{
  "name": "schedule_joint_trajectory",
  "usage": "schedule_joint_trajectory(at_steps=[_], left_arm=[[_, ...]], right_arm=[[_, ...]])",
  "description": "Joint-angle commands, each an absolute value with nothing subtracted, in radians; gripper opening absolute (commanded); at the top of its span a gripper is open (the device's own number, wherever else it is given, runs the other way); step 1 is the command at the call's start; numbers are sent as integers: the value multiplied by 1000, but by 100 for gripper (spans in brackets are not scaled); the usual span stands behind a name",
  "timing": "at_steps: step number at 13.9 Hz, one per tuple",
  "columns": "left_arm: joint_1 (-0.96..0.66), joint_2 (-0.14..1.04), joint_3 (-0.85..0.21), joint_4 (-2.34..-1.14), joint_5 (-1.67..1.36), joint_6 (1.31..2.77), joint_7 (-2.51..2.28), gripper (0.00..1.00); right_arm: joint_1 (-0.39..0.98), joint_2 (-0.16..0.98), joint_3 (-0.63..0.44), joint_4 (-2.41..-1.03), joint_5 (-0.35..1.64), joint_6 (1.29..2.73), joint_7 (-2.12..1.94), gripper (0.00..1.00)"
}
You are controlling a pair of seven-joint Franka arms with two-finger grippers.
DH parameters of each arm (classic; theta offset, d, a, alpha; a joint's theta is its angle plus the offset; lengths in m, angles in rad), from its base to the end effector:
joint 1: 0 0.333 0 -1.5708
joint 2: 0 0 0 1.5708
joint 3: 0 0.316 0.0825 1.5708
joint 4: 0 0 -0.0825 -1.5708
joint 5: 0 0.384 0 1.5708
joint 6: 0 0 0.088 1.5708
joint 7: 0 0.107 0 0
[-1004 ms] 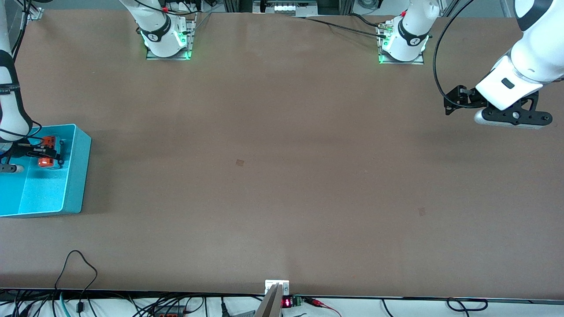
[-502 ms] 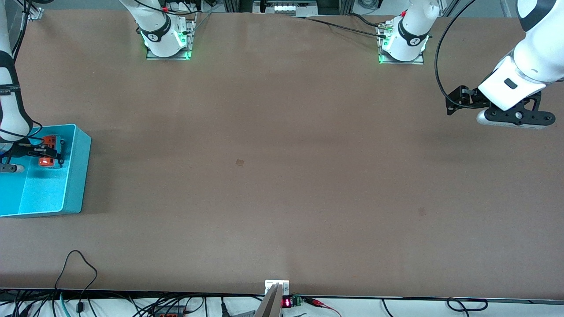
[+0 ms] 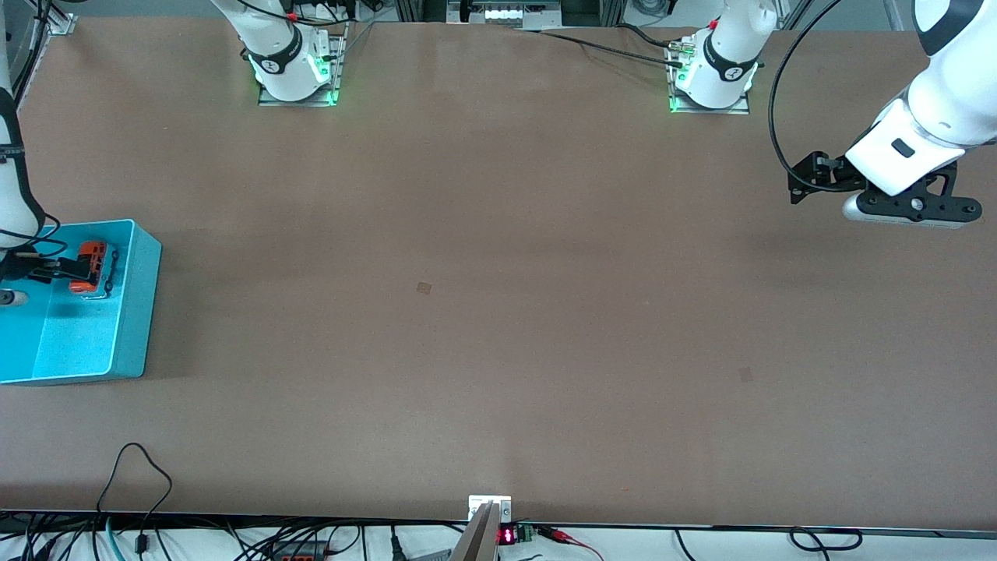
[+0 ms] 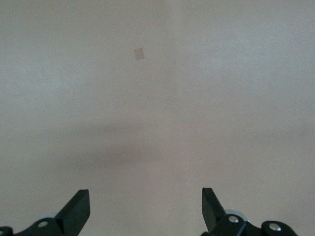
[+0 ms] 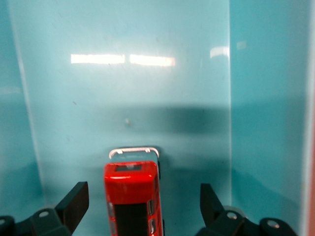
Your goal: Wind up bus and store in blue box
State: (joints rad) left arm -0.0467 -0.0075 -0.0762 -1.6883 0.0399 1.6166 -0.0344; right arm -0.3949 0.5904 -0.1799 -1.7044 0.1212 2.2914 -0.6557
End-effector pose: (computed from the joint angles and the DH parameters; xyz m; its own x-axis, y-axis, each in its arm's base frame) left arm 0.5482 -0.0637 0.5771 0.9940 -0.0900 -0.0628 -0.0927 -0.9948 -0.0424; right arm 0.5747 -0.3543 0.2550 0.9995 0.0314 0.0017 0.0314 -0.9994 0.0116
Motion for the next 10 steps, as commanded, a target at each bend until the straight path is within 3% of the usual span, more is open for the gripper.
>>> schedule_joint_trajectory(at_steps=[1,7,10], left_arm=[[-40,-15,-77,-1675,23,1597,-20,100],[-40,-15,-77,-1675,23,1597,-20,100],[-40,-15,-78,-1675,23,1597,-20,100]], right_arm=[[-359,447,-172,-1720,132,2191,-669,100],[-272,165,-11,-1688,-20,1877,-401,100],[-151,85,-14,-1626,-12,1711,-301,100]])
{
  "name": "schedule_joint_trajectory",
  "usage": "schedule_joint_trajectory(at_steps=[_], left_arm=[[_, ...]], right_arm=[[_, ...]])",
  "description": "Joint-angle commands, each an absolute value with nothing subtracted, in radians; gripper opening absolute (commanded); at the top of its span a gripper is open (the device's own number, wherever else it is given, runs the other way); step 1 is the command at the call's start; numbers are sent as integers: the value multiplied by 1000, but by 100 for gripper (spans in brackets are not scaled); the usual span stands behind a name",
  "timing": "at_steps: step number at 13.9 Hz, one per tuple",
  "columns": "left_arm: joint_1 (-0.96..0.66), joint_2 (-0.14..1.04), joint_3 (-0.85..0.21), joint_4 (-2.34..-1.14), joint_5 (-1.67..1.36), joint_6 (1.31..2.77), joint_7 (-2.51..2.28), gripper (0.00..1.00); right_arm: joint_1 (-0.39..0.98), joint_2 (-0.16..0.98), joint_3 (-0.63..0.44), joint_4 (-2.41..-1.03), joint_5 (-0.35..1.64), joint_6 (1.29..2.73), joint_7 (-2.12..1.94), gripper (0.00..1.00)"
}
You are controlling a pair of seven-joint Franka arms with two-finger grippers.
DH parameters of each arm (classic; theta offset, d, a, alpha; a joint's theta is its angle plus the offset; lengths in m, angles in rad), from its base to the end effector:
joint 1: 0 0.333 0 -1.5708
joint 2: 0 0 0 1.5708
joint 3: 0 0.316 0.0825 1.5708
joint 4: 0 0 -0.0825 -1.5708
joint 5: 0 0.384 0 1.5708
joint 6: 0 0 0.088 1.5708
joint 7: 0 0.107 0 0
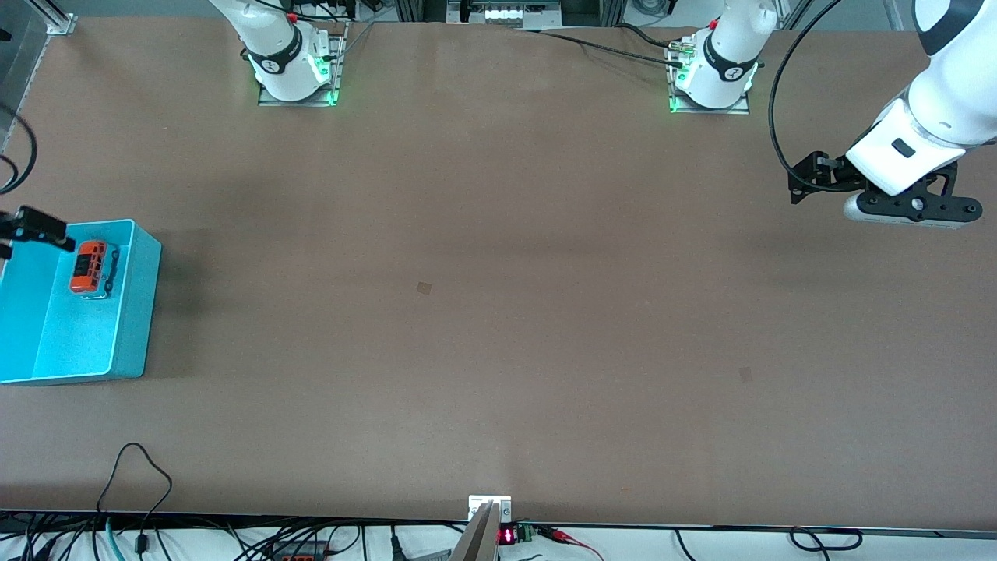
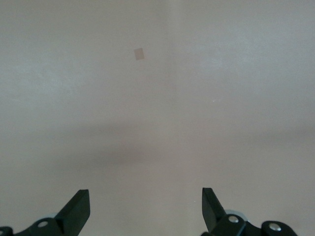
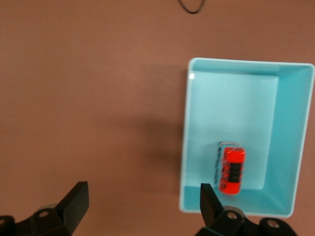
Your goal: Wind up bus and store in blue box
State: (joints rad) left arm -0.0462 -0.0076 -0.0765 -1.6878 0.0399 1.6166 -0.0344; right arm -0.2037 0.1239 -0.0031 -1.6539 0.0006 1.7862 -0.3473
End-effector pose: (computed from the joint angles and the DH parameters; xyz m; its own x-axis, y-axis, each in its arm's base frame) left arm 0.5482 -0.0636 0.5774 0.9940 -0.0898 -0.0622 -0.0925 -0.9948 -0.0424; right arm 0.5898 -0.1236 0.5319 0.9901 0.1399 0.0080 0.1399 -0.9902 0.0027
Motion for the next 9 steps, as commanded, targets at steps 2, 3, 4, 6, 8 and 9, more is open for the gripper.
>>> schedule_joint_trajectory(at_steps=[2,3,4,6,8,9], left_arm=[[-40,-15,-78,-1675,23,1597,-20,100],[-40,-15,-78,-1675,23,1597,-21,100],[-40,-15,-78,-1675,23,1597,-20,100],[-41,-15,-78,-1675,23,1597,-21,100],[-40,-15,-78,-1675,23,1597,-20,100],[-41,-15,-78,-1675,23,1597,-21,100]], right_arm=[[-80,60,-44,-1585,-6,1610,-276,100],[-60,51,-46,-1579,-6,1568,-223,100],[-46,38,-46,-1578,-5,1562,-172,100],[-31,34,-40,-1575,-14,1557,-156,100],[-34,35,-40,-1577,-12,1559,-158,100],[-34,35,-40,-1577,-14,1560,-156,100]])
